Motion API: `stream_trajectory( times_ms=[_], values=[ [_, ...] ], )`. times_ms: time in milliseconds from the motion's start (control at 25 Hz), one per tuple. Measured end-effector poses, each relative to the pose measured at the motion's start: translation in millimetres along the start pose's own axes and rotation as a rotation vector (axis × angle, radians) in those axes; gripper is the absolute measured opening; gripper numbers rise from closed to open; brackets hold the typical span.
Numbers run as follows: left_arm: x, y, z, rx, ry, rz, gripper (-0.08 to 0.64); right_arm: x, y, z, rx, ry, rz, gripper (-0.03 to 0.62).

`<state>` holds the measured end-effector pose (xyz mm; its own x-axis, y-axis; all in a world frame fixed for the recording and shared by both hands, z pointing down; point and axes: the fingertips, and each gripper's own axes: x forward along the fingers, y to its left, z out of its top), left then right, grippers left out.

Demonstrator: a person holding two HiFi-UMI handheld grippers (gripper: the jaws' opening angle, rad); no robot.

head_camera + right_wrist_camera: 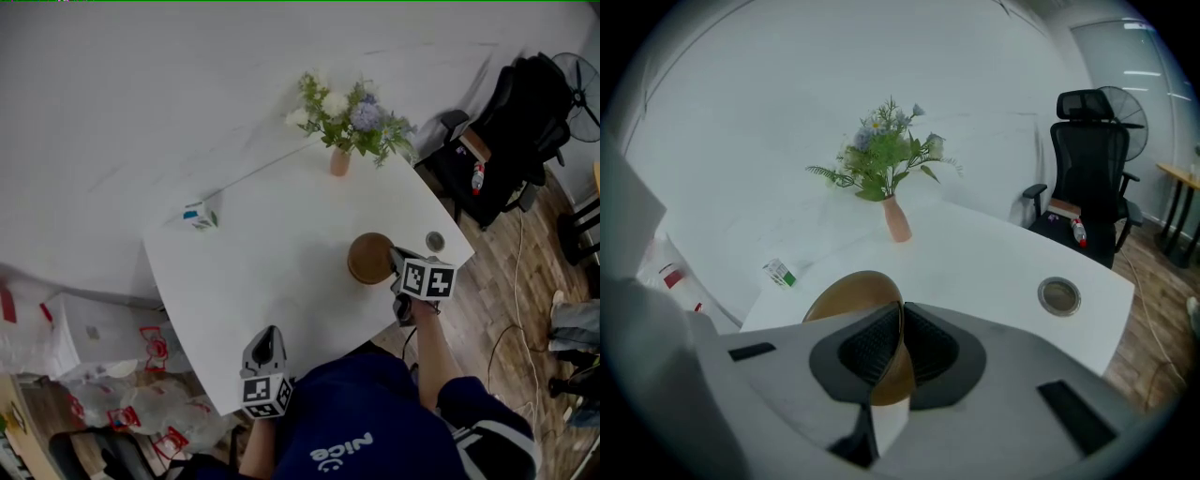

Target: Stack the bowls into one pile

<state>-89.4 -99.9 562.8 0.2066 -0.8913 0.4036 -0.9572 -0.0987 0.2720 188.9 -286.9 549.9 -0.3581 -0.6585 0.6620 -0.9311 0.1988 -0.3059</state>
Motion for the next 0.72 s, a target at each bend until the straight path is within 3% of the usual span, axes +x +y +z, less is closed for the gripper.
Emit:
stream_trajectory(
  times_ms=[320,720],
  values=[
    [6.3,-5.3,0.7,0.013,0.01,-0.002,0.023,11.1,-10.7,-16.9,0.041,0.026,0.004,0.037],
    [6.3,-4.9,1.9,0.01,0.004,0.009,0.023,17.3,-13.7,-22.7,0.004,0.039,-0.018,0.04]
  ],
)
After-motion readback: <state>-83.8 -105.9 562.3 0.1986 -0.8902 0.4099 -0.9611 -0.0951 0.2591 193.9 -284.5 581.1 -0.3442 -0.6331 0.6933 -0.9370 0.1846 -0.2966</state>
